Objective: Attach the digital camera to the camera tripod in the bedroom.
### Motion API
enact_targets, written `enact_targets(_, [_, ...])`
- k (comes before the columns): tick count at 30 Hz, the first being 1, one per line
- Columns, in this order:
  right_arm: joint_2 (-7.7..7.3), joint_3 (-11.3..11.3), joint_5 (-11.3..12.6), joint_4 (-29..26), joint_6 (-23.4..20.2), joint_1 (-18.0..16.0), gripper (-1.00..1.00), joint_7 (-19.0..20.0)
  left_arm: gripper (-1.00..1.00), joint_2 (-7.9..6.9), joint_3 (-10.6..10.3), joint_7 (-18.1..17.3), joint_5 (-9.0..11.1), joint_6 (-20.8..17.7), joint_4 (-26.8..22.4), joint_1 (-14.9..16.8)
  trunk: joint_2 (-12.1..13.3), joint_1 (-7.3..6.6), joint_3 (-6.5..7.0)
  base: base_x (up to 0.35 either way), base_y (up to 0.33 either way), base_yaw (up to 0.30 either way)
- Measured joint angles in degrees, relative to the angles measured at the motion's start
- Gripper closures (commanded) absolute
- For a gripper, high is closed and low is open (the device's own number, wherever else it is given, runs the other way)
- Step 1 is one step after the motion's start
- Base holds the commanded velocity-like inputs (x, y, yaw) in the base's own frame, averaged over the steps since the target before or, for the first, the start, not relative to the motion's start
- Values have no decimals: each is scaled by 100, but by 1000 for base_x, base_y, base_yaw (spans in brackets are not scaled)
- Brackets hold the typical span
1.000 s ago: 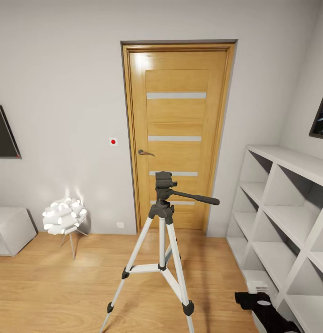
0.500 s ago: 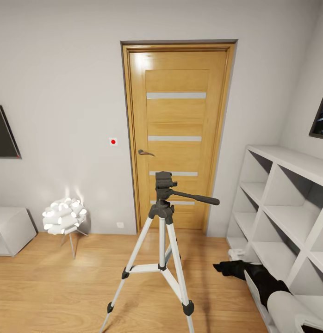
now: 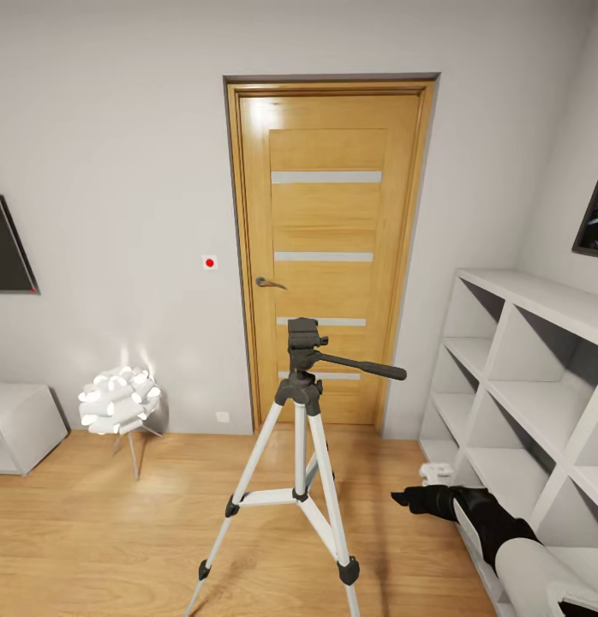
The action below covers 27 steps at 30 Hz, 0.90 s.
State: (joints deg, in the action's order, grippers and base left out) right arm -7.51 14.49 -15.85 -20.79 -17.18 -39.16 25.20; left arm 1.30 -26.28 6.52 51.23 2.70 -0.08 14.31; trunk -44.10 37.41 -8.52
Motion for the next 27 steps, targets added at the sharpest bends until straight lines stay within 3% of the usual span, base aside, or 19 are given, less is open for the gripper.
enact_targets(16, [-48,25,28,163,60,0,-100,-334,100,-7,7,6,18,0,0,-1,0,0,-104,0,0,0])
enact_targets(22, [-49,31,31,215,704,-1,-100,-351,100,-9,7,6,18,0,0,-1,0,0,-159,0,0,0])
enact_targets(27, [-52,31,24,226,836,-1,-100,-341,100,-9,7,6,18,0,0,1,0,0,-205,0,0,0])
